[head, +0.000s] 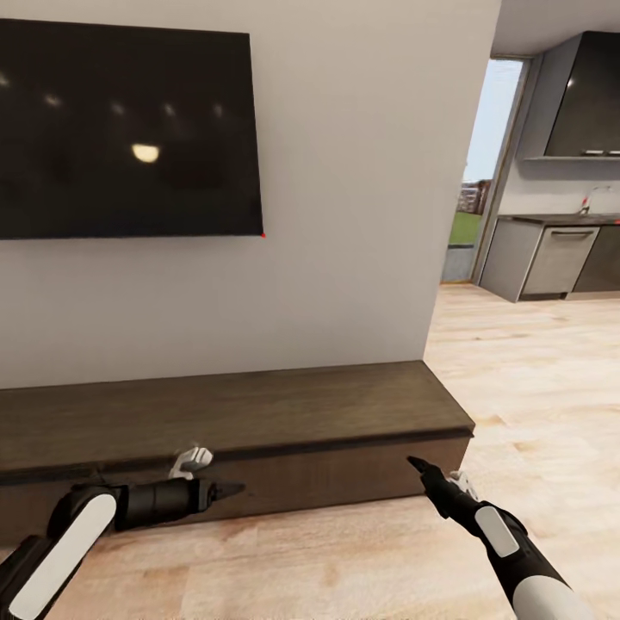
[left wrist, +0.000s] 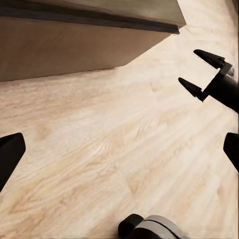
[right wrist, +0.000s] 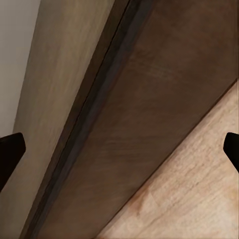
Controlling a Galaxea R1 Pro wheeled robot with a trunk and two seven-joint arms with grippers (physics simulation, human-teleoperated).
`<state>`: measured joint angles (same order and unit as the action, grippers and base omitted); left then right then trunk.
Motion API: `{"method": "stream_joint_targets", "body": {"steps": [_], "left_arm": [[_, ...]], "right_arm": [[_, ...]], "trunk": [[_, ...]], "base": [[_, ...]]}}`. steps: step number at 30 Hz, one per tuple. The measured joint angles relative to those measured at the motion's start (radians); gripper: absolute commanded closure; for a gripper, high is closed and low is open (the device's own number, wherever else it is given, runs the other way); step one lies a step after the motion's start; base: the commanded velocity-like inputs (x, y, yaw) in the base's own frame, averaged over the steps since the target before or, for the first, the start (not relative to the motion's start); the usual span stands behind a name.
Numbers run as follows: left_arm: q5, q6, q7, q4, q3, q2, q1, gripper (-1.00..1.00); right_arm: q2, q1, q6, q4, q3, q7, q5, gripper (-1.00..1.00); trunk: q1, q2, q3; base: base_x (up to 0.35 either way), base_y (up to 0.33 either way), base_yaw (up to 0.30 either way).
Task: Place each of the two pumpkins and all three candles from the living room inside a cabinet in the living room (use any cabinet), then make sure every cabinet is closed, and position the cauldron so it is next to a table in the living room.
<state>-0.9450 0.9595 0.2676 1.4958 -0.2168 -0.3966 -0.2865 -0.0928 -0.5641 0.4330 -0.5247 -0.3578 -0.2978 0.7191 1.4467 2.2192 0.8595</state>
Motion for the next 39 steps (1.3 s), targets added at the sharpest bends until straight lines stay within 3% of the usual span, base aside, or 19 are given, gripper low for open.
{"method": "stream_joint_targets", "body": {"steps": [4, 6, 11, 22, 27, 30, 39], "left_arm": [[0.004, -0.006, 0.057, -0.001, -0.096, 0.001, 0.0, -1.0], [0.002, -0.005, 0.077, 0.002, -0.163, 0.011, -0.001, -1.0], [0.003, 0.002, 0.088, 0.01, -0.228, 0.044, -0.001, -1.0], [0.003, 0.002, 0.095, 0.022, -0.255, 0.054, -0.001, -1.0], [0.005, -0.005, 0.102, 0.023, -0.262, 0.055, -0.001, -1.0], [0.005, -0.009, 0.104, 0.023, -0.287, 0.055, -0.001, -1.0], [0.007, -0.013, 0.104, 0.024, -0.309, 0.056, -0.001, -1.0]], "right_arm": [[-0.003, 0.0, 0.001, -0.001, -0.034, -0.001, 0.007, -1.0], [-0.004, 0.0, 0.003, -0.002, -0.053, -0.006, 0.016, -1.0], [-0.013, 0.0, 0.004, -0.002, -0.065, -0.051, 0.022, -1.0], [-0.03, 0.002, 0.094, -0.004, -0.072, -0.128, 0.052, -1.0], [-0.041, 0.004, 0.099, -0.003, -0.099, -0.138, 0.115, -1.0], [-0.053, 0.006, 0.1, -0.003, -0.109, -0.142, 0.146, -1.0], [-0.073, 0.01, 0.101, -0.001, -0.114, -0.219, 0.159, -1.0]], "trunk": [[0.015, 0.028, 0.013], [0.019, 0.035, 0.016], [0.019, 0.035, 0.016], [0.019, 0.035, 0.016], [0.019, 0.035, 0.016], [0.019, 0.035, 0.016], [0.019, 0.035, 0.016]], "base": [[0.0, 0.0, 0.0], [0.0, 0.0, 0.0], [0.0, 0.0, 0.0], [0.0, 0.0, 0.0], [0.047, 0.0, 0.0], [0.06, 0.0, 0.0], [0.097, 0.0, 0.0]]}}
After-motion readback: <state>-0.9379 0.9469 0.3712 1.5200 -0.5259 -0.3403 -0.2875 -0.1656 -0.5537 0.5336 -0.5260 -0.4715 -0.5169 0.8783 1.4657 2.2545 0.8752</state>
